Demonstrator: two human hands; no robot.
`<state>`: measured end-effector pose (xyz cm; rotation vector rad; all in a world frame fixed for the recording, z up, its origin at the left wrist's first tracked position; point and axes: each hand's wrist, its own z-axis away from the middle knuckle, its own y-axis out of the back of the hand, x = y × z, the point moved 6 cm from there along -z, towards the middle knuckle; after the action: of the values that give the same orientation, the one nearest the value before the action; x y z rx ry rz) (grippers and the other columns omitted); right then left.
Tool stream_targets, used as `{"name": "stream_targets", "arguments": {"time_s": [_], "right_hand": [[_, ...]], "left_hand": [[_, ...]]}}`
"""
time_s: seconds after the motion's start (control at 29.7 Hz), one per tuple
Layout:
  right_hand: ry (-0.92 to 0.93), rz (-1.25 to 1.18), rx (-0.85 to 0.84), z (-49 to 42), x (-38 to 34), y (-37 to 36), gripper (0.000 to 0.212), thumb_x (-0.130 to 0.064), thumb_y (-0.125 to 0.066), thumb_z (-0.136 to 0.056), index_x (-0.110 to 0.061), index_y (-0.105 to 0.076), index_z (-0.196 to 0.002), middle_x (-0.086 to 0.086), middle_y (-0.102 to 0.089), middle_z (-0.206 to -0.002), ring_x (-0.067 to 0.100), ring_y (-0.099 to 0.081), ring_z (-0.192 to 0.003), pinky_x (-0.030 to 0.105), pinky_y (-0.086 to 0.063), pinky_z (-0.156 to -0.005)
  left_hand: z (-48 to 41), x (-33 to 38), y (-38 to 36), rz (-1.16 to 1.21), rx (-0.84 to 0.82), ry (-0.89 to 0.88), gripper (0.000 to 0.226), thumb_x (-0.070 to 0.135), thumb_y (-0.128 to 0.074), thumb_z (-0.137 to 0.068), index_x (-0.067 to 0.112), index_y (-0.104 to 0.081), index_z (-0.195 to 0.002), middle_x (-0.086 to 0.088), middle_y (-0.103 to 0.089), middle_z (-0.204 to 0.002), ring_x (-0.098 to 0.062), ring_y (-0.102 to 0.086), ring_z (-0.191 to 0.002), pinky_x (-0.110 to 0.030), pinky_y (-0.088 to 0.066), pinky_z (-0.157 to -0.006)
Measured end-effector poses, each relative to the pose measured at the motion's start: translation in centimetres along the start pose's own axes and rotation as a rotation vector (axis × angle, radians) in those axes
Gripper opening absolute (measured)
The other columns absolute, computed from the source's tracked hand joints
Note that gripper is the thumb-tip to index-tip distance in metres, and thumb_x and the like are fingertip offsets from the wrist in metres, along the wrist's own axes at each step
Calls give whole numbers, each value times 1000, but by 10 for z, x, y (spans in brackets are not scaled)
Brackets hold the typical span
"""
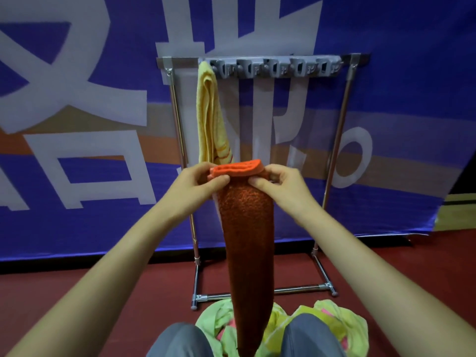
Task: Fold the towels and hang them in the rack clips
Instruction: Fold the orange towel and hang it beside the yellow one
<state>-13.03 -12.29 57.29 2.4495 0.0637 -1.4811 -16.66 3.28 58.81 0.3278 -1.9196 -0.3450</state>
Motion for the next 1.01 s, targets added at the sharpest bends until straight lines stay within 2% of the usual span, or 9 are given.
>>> {"name": "stream_targets", "arguments": {"time_s": [0.07, 0.13, 0.3, 0.4, 0.57, 0.64, 0.77, 0.91, 1.01], "right_hand": [[-11, -31, -48, 6, 2, -6, 11, -2, -64, -79, -5, -66, -88, 4, -65, -77, -7, -57, -62, 11, -45, -66], [-30, -64, -99, 12, 7, -15, 11, 1, -63, -78, -5, -66, -87, -2, -66, -74, -8, -58, -62, 10, -46, -65], [-54, -68, -172, 20, 17, -25, 25, 2, -64, -77, -22, -64, -72, -20, -65, -53, -11, -58, -59, 5, -43, -59], [-69, -66, -170, 24, 20, -27, 25, -1, -66, -77, -24, -62, -67, -15, -63, -50, -11, -56, -57, 6, -42, -57], [-104, -113, -186, 30, 23, -31, 7, -4, -65, -78, -7, -67, -84, 4, -67, -75, -5, -61, -64, 12, -49, -67], [-142, -194, -201, 34, 28, -34, 10, -5, -62, -81, -11, -65, -88, -1, -67, -80, -3, -64, -69, 12, -51, -70], [-299, -295, -284, 54, 61, -40, 16, -7, -54, -86, -21, -62, -90, -13, -70, -78, -4, -65, -74, 12, -51, -72], [-419, -249, -381, 80, 104, -50, 19, -3, -56, -85, -14, -63, -99, -19, -69, -80, -9, -62, -79, 11, -47, -78], [-520, -192, -466, 97, 137, -61, 26, -1, -57, -84, -3, -59, -110, -14, -65, -89, -11, -61, -76, 11, -47, -76]], "left_hand": [[-1, 0, 0, -80, -74, 36, 26, 36, -66, -75, 27, -60, -99, -1, -64, -96, -10, -60, -90, -23, -48, -82], [-1, 4, -3, -166, -114, 46, 41, 47, -68, -70, 27, -61, -104, 0, -65, -100, -8, -60, -93, -23, -48, -82], [4, 10, -10, -384, -179, 0, 40, 51, -64, -71, 21, -68, -98, 0, -69, -92, -12, -62, -89, -27, -48, -81], [8, 8, -15, -392, -206, 20, 44, 56, -63, -64, 23, -67, -94, 3, -68, -89, -10, -62, -86, -25, -47, -77], [7, 11, -23, -440, -183, -48, 13, 33, -62, -80, 20, -65, -80, 4, -62, -77, -7, -55, -73, -18, -41, -66], [7, 17, -23, -445, -155, -92, 10, 30, -60, -83, 26, -60, -73, 8, -59, -72, -6, -53, -70, -16, -41, -64], [3, 37, -11, -444, -42, -152, 19, 29, -57, -84, 11, -63, -86, 0, -62, -79, -18, -60, -79, -30, -48, -72], [-1, 55, 9, -476, 6, -181, 12, 28, -56, -85, 17, -60, -83, 11, -57, -72, -9, -58, -71, -23, -47, -65], [-1, 58, 25, -468, 39, -168, 12, 28, -55, -84, 18, -60, -83, 7, -58, -74, -13, -60, -75, -28, -48, -68]]}}
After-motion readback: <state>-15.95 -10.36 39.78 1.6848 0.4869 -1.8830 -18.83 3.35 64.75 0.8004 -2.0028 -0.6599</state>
